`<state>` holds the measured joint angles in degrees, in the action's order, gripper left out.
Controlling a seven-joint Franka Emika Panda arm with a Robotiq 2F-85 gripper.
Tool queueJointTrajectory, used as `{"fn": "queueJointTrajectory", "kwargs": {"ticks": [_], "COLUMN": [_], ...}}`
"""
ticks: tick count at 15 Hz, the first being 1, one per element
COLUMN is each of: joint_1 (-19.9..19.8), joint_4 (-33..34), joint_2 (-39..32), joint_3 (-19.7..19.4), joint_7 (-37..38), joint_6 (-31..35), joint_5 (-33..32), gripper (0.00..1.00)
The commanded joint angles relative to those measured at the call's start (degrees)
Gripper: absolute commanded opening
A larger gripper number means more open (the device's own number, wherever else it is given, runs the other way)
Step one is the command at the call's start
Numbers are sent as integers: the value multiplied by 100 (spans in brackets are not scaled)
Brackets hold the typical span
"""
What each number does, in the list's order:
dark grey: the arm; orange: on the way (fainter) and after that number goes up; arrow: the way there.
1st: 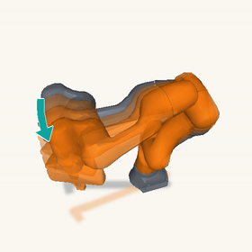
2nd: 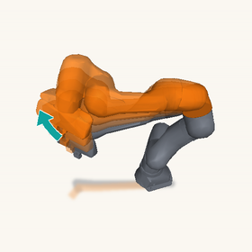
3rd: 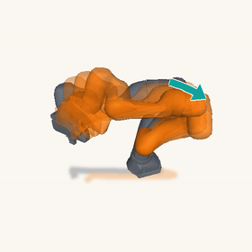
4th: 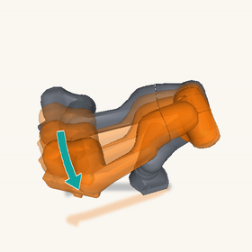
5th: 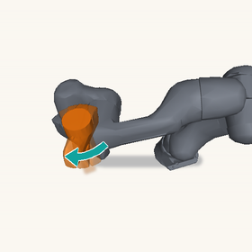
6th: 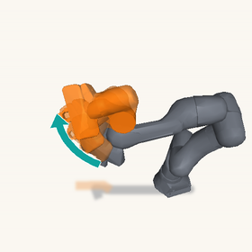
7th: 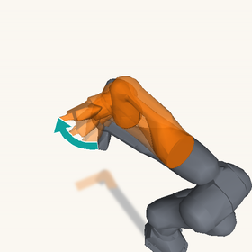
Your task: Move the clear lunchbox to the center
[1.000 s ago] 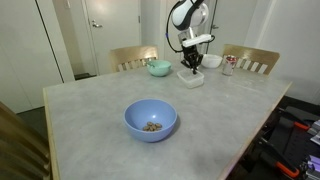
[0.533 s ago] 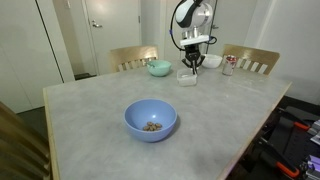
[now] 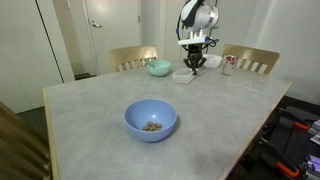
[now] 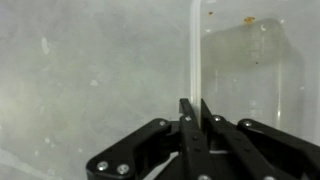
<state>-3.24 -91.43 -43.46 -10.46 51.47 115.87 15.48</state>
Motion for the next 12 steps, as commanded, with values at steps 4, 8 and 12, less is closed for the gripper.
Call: {"fn": "queueJointTrajectory", "kwargs": {"ticks": [4, 8, 12], "joint_1": [-181, -216, -242], "joint_4": [-779, -1043, -1076], "joint_2": [198, 305, 306], "joint_3": [87, 161, 210], "joint_7": [1123, 1375, 1057], "joint_6": [1089, 1464, 1348], "joint_5": [908, 1143, 931], "gripper": [2, 2, 47]}}
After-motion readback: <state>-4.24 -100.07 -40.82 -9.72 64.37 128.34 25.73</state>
